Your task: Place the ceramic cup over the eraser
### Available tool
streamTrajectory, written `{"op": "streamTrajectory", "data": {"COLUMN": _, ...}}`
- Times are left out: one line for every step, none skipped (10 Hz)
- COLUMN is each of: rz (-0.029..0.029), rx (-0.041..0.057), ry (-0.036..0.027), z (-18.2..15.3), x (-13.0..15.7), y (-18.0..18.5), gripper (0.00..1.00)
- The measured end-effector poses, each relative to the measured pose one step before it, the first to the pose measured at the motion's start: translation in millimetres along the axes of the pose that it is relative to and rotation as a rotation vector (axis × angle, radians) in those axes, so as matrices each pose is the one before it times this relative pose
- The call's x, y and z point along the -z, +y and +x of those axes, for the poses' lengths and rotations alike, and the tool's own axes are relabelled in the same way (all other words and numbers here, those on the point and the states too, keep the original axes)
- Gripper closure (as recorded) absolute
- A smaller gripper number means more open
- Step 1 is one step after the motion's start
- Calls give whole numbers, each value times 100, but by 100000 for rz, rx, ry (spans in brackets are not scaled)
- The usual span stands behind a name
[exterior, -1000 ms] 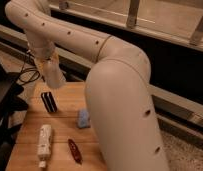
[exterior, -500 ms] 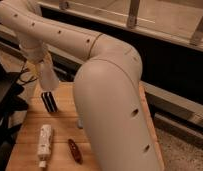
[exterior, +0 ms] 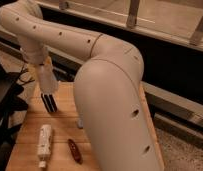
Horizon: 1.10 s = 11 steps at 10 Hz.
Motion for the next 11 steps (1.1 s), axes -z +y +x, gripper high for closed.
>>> {"op": "streamTrajectory", "data": {"rz": -1633, "rx": -120, "ry": -894, "z": -318, "x": -1112, "y": 113, "gripper": 100}}
{"op": "streamTrajectory", "data": {"rz": -971, "rx": 112, "ry": -804, "z": -280, "x": -514, "y": 185, "gripper": 100}}
{"op": "streamTrajectory", "data": {"rz": -1135, "rx": -22, "ry": -1130, "z": -270, "x": -583, "y": 105, "gripper": 100}}
{"op": "streamTrajectory", "data": {"rz": -504, "rx": -236, "ry": -1193, "z": -142, "x": -235, "y": -181, "gripper": 100}}
{"op": "streamTrajectory", "data": {"rz": -691, "rx": -133, "ry": -1039, "z": -124, "x": -217, "y": -130, "gripper": 100}}
{"op": "streamTrajectory", "data": {"rz": -977, "rx": 146, "ry": -549, "z": -173, "x": -348, "y": 54, "gripper": 100}}
{"op": "streamTrajectory", "data": {"rz": -1095, "rx": 114, "ry": 48, "z": -133, "x": -610, "y": 54, "gripper": 100}}
{"op": "streamTrajectory", "data": {"rz": -630, "rx": 3, "ry": 108, "z": -69, "x": -374, "y": -3, "gripper": 100}}
{"op": "streamTrajectory", "data": {"rz": -641, "rx": -228, "ry": 650, "z": -73, "x": -644, "y": -135, "gripper": 100}}
{"op": "streamTrajectory", "data": {"rz": -435, "rx": 159, "ry": 1267, "z": -61, "x": -746, "y": -30, "gripper": 100}}
{"op": "streamTrajectory", "data": {"rz": -673, "rx": 181, "ry": 391, "z": -371, "x": -545, "y": -141, "gripper": 100}}
